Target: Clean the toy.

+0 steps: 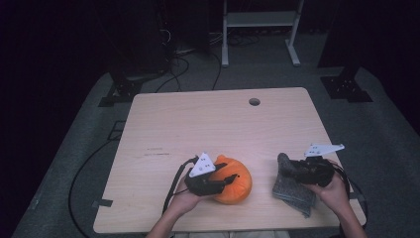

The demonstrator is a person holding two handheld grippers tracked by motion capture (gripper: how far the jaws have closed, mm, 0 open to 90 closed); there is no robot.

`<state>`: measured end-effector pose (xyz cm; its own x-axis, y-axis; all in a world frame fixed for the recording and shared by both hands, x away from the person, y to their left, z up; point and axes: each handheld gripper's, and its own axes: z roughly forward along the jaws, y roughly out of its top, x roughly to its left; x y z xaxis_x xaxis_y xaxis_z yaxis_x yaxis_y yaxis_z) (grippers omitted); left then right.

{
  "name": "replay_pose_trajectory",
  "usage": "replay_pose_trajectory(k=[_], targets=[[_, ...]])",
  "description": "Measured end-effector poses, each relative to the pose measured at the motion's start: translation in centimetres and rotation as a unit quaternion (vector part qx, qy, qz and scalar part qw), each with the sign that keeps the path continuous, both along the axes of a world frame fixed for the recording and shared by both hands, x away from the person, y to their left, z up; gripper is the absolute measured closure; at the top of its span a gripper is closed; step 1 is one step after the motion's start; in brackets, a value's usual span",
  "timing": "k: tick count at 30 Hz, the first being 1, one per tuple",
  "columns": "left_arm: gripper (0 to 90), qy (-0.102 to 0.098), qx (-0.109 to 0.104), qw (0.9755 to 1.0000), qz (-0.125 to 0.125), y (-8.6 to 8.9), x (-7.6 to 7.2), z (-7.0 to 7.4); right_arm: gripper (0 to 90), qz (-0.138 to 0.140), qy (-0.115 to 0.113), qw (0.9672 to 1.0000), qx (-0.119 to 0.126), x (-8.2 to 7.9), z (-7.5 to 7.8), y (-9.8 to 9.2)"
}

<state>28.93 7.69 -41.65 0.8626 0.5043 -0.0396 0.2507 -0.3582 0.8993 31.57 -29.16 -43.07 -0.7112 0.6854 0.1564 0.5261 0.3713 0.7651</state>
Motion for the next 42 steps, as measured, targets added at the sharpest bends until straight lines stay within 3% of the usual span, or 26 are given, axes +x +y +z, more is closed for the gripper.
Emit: replay_pose_trajectory(k=[3,12,17,19,22,28,30,32,36,42], targets=[[49.6,-0.003,0.004,1.0000,0.003,0.0,0.1,0.0,46.2,-0.013,-0.007,0.9997,-0.017,0.2,-0.2,-0.1],[49.7,-0.007,-0.002,0.9999,0.016,0.3,0.6,0.1,43.9,-0.042,-0.033,0.9979,0.037,0.4,0.4,-1.4],[49.6,-0.024,0.010,0.9990,0.037,0.2,1.8,0.4,43.8,-0.031,-0.030,0.9978,0.051,0.2,0.5,-1.4],[49.6,-0.036,0.022,0.9978,0.052,0.1,2.6,0.6,43.7,-0.028,-0.031,0.9978,0.053,0.1,0.6,-1.2],[49.4,-0.048,0.024,0.9958,0.074,0.1,3.9,0.7,43.8,-0.019,-0.030,0.9980,0.052,0.1,0.6,-0.9],[48.3,-0.040,0.034,0.9937,0.099,-0.6,6.0,-0.4,43.7,-0.006,-0.023,0.9988,0.043,0.2,0.4,0.0],[44.9,-0.029,0.021,0.9938,0.105,-0.5,6.3,-0.5,43.6,-0.003,-0.023,0.9988,0.043,0.1,0.4,0.2],[33.3,-0.023,0.018,0.9940,0.106,-0.4,6.3,-0.1,43.5,0.001,-0.024,0.9987,0.044,0.1,0.4,0.3],[21.1,-0.024,0.009,0.9938,0.108,0.1,5.8,0.8,42.9,0.006,-0.026,0.9985,0.048,0.1,0.7,0.6],[16.9,-0.019,0.002,0.9930,0.117,2.0,5.1,1.0,42.8,0.018,-0.017,0.9987,0.044,0.1,0.7,1.0]])
